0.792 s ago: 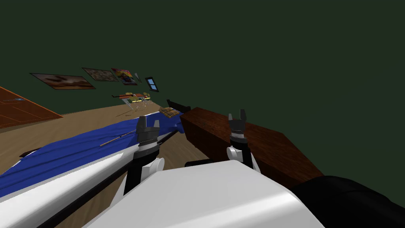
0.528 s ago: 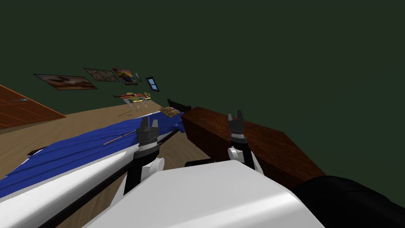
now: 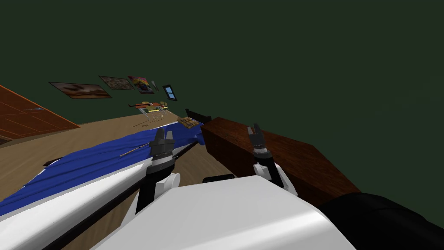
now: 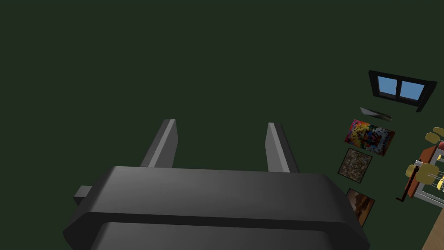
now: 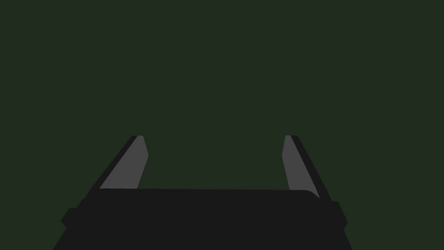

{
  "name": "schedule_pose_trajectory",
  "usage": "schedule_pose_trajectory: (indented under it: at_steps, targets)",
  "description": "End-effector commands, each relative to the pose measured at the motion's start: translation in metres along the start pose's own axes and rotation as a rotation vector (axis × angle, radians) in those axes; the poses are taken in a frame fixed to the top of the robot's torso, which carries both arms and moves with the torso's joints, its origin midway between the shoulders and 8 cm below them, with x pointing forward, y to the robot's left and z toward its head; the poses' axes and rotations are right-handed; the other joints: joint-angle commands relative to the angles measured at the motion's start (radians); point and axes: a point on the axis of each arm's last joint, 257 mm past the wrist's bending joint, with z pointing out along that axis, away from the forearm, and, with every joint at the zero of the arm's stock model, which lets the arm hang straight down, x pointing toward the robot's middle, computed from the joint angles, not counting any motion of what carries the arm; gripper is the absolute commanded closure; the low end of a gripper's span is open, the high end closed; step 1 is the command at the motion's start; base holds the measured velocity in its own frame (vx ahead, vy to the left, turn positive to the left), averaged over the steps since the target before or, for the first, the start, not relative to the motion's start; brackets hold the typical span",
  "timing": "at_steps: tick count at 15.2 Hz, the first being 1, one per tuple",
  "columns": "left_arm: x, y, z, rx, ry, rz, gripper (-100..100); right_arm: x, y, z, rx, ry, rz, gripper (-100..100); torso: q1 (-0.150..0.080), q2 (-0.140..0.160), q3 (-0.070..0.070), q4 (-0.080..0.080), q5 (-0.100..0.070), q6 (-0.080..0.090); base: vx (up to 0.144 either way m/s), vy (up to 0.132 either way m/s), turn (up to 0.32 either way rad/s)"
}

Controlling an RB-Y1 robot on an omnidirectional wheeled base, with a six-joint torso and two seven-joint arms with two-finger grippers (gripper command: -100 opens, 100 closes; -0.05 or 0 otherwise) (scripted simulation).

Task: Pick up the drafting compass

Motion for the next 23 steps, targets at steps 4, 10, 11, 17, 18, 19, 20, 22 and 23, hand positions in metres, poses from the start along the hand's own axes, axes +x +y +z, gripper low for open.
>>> schedule_pose_trajectory:
  at_steps: [4, 10, 11, 17, 18, 19, 20, 22, 23]
  targets:
    - [0.000, 0.000, 0.000, 0.000, 0.000, 0.000, 0, 0.017, -0.012, -0.009, 0.026, 0.134, -0.086, -100, 0.000, -0.001, 0.000, 0.000, 0.000, 0.000, 0.007, 0.057, 0.042]
    - [0.000, 0.000, 0.000, 0.000, 0.000, 0.000, 0, 0.035, -0.033, -0.027, 0.065, 0.292, -0.200, -100, -0.001, -0.002, -0.001, 0.000, 0.000, 0.000, 0.021, 0.046, 0.042]
    - [0.000, 0.000, 0.000, 0.000, 0.000, 0.000, 0, 0.037, -0.033, -0.027, 0.064, 0.310, -0.207, -100, 0.000, -0.002, -0.001, -0.001, 0.000, 0.000, 0.023, 0.056, 0.051]
    - [0.000, 0.000, 0.000, 0.000, 0.000, 0.000, 0, 0.049, -0.050, -0.045, 0.087, 0.453, -0.299, -100, -0.001, -0.003, -0.002, -0.001, 0.000, 0.000, 0.031, 0.040, 0.036]
    - [0.000, 0.000, 0.000, 0.000, 0.000, 0.000, 0, 0.051, -0.058, -0.053, 0.101, 0.496, -0.336, -100, -0.001, -0.003, -0.002, -0.001, 0.000, 0.000, 0.042, 0.065, 0.076]
    - [0.000, 0.000, 0.000, 0.000, 0.000, 0.000, 0, 0.053, -0.059, -0.055, 0.098, 0.518, -0.344, -100, 0.000, -0.003, -0.002, -0.001, 0.000, 0.000, 0.047, 0.057, 0.049]
    - [0.000, 0.000, 0.000, 0.000, 0.000, 0.000, 0, 0.053, -0.059, -0.055, 0.098, 0.523, -0.346, -100, 0.000, -0.003, -0.002, -0.001, 0.000, 0.000, 0.033, 0.033, 0.009]
    - [0.000, 0.000, 0.000, 0.000, 0.000, 0.000, 0, 0.057, -0.068, -0.066, 0.108, 0.594, -0.393, -100, -0.001, -0.003, -0.002, -0.001, 0.000, 0.000, 0.044, 0.040, 0.054]
    - [0.000, 0.000, 0.000, 0.000, 0.000, 0.000, 0, 0.058, -0.077, -0.075, 0.122, 0.637, -0.429, -100, -0.001, -0.004, -0.002, -0.001, 0.000, 0.000, 0.062, 0.049, 0.081]
